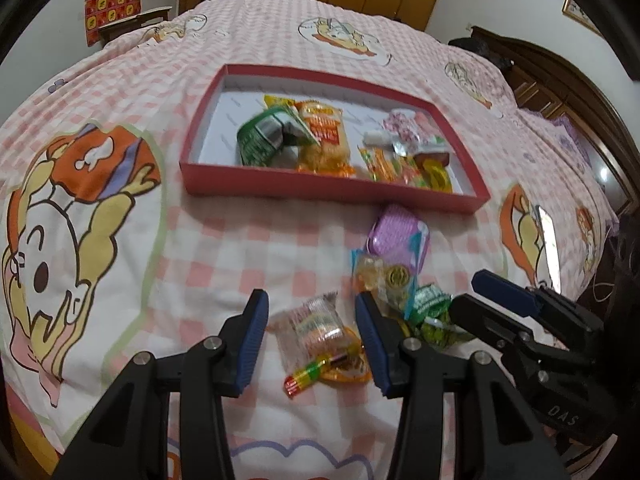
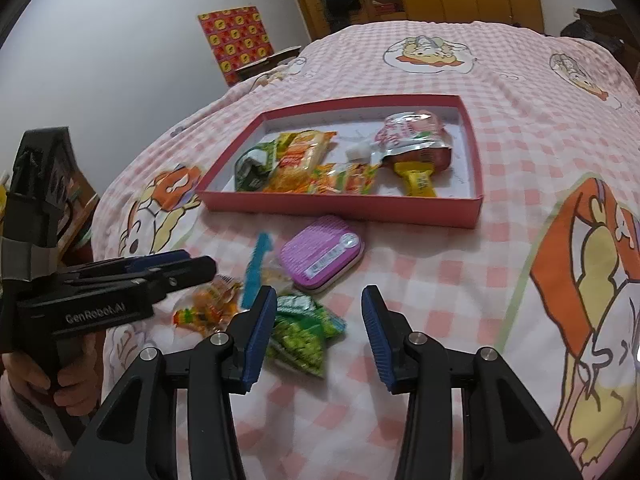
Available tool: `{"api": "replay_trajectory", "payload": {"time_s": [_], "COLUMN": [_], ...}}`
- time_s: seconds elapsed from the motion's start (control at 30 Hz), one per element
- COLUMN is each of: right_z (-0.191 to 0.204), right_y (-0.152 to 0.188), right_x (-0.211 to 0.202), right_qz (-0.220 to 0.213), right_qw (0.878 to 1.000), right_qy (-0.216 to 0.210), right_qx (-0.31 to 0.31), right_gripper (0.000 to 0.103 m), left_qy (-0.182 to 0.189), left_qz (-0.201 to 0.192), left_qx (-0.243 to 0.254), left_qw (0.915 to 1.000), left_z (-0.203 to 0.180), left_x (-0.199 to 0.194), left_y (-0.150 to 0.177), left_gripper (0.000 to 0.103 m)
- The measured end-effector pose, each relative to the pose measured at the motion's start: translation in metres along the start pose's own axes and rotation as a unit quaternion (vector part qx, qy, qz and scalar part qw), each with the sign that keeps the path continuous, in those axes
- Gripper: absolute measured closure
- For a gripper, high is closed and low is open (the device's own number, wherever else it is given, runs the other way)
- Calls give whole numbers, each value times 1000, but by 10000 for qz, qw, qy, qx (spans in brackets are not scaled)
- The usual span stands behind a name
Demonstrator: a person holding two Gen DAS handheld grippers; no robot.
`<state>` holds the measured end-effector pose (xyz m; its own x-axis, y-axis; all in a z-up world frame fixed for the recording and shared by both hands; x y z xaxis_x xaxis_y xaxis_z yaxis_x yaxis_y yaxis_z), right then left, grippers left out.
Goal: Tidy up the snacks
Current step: 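Move the left tool to the clear candy pack while the right tool approaches the green pea bag, then grasp the clear rainbow candy pack with the left tool while the right tool grasps the green pea bag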
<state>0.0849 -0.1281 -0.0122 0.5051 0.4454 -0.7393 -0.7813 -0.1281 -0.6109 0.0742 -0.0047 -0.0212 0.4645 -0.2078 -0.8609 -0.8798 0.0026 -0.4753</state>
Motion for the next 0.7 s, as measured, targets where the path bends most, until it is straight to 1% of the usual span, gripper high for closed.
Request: {"api": "replay_trajectory", "payload": {"time_s": [0.27, 0.4, 0.5, 0.7], "right_z": [8, 7, 8, 9], "right_y": [9, 11, 12, 12], "right_x": [9, 11, 12, 13], "right_qz": [145, 156, 172, 145], "right_qw": [9999, 9999, 9998, 9999], "right_qy": [-15, -15, -39, -25], "right_qx": [-74, -55, -19, 39], "right_gripper": [55, 52, 52, 51], "left_qy": [-112, -164, -171, -103], "left_qz": [98, 154, 105, 38], "left_qx": [-40, -68, -94, 5], "left_qw": [9999, 9997, 9998, 9999], "left_z": [5, 8, 9, 7], "left_x": [15, 22, 21, 19], "left_y": [7, 11, 11, 15], "left_gripper": [54, 53, 53, 59]}}
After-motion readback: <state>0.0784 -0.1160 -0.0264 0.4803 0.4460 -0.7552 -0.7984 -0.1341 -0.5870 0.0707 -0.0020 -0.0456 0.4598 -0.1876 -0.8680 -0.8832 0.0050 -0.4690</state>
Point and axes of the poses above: each gripper's, at about its wrist camera, not at the fingertips, and x roughly the way its jaws point, z to its left, y to its underside, the point moved 10 cm from there along x, roughly the way its jaws point, and after that the axes turned 5 degrees about z, right-handed, at the moved point
